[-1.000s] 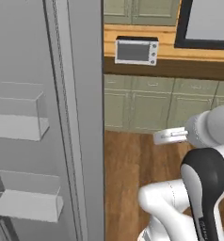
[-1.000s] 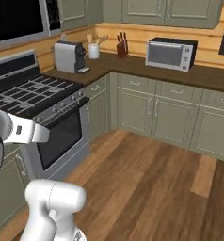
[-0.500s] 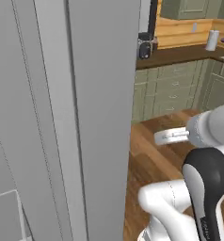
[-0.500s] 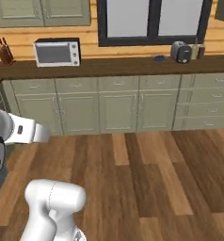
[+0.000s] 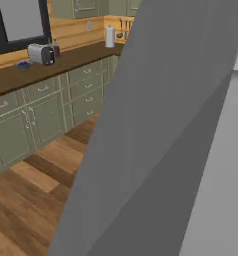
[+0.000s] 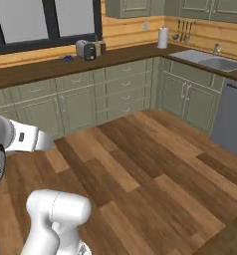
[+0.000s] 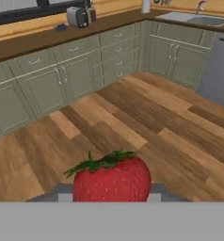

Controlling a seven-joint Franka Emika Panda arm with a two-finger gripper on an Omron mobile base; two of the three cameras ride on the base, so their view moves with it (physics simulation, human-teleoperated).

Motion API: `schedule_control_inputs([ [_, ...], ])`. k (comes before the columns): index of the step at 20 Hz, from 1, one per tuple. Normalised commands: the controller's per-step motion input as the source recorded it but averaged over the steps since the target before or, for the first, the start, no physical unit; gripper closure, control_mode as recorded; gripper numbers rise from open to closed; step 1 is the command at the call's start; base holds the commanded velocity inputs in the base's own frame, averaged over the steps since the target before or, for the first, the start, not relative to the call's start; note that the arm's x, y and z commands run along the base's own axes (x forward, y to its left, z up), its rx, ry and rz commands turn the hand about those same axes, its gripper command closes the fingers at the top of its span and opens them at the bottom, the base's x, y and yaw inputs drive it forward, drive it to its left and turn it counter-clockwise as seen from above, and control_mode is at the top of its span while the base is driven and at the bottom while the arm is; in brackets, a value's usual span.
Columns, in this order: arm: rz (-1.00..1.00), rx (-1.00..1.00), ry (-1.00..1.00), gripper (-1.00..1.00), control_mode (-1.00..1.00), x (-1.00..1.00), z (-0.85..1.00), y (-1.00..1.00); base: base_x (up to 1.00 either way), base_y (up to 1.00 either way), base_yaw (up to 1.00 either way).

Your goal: Take the strawberry from the fridge and place it on top of the pancake, located on the dining counter.

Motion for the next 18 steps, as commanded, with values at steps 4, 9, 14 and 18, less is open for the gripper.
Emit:
schedule_control_inputs([
  [4,0.00,0.00,0.00,1.00,1.00,0.00,0.00,0.00,-0.70,0.01,-0.69],
  [9,0.00,0.00,0.00,1.00,1.00,0.00,0.00,0.00,-0.45,-0.37,-0.61],
  [14,0.00,0.00,0.00,1.00,1.00,0.00,0.00,0.00,-0.38,-0.80,-0.49],
  [18,0.00,0.00,0.00,1.00,1.00,0.00,0.00,0.00,-0.09,-1.00,-0.37],
])
